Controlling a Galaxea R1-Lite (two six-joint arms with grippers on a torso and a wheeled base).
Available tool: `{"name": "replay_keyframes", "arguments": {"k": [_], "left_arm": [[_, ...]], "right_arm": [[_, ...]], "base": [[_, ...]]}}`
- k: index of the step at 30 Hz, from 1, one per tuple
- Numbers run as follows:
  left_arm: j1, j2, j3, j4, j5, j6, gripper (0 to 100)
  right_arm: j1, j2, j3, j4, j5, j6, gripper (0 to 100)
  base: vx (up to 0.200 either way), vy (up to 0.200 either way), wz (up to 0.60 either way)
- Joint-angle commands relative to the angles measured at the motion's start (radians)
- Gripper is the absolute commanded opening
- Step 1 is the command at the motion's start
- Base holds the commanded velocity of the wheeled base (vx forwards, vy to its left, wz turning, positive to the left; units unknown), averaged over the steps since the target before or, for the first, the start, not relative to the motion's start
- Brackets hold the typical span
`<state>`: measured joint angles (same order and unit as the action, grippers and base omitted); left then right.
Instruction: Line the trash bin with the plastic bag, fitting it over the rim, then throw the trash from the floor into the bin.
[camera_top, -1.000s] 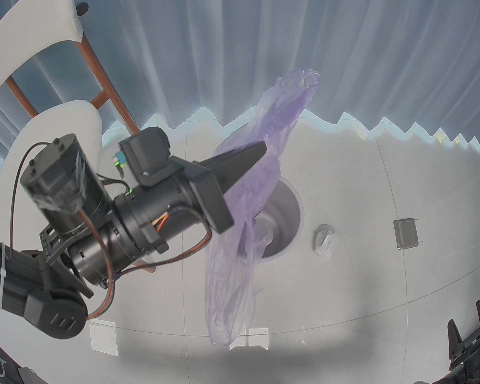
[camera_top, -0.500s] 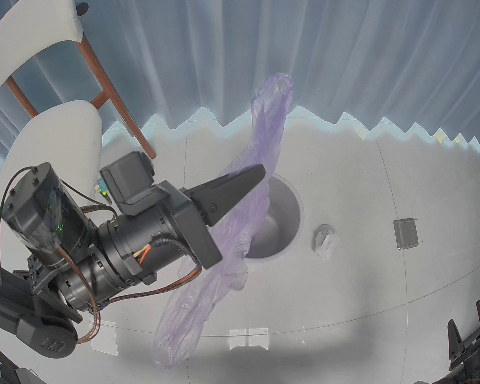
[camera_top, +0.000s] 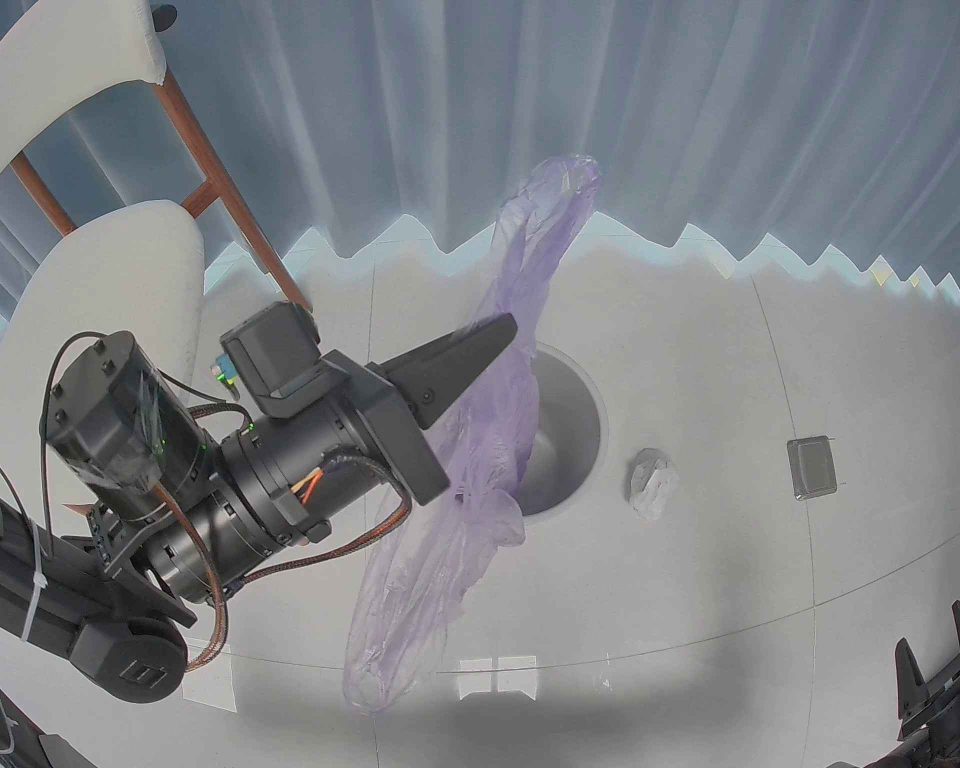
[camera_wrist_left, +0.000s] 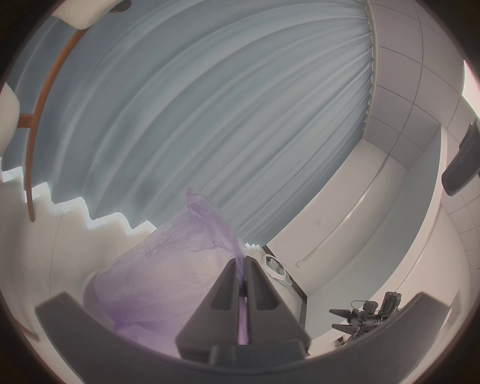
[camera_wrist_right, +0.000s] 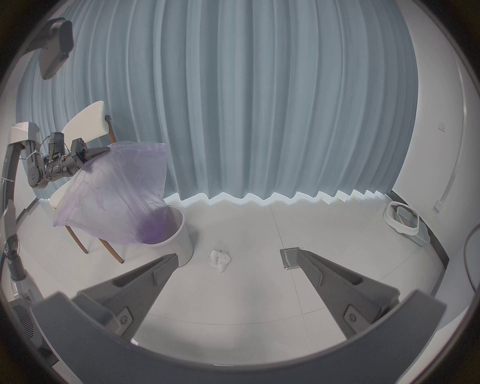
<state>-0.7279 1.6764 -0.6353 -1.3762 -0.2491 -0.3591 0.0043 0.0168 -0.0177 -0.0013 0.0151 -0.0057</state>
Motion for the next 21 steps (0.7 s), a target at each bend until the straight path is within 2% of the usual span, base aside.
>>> {"name": "replay_keyframes", "arguments": {"k": [1,5,9,21], "left_arm": [[0.010,0.013,0.023,-0.006,-0.005,0.011,0],[-0.012,0.000,0.063,-0.006,-0.007,0.046,0],[-0.001,-0.003,0.063,-0.009,-0.007,0.046,0],[-0.007,-0.017,0.075,-0.003,-0.005,0.045,0]], "right_arm": [[0.000,-0.017,0.018,0.000,0.000,0.000,100],[0.000,-0.017,0.018,0.000,0.000,0.000,100],[0.000,-0.017,0.018,0.000,0.000,0.000,100],[0.000,-0.017,0.016,0.000,0.000,0.000,100]], "base": [[0.000,0.000,0.00],[0.000,0.000,0.00],[0.000,0.000,0.00],[0.200,0.000,0.00]]}}
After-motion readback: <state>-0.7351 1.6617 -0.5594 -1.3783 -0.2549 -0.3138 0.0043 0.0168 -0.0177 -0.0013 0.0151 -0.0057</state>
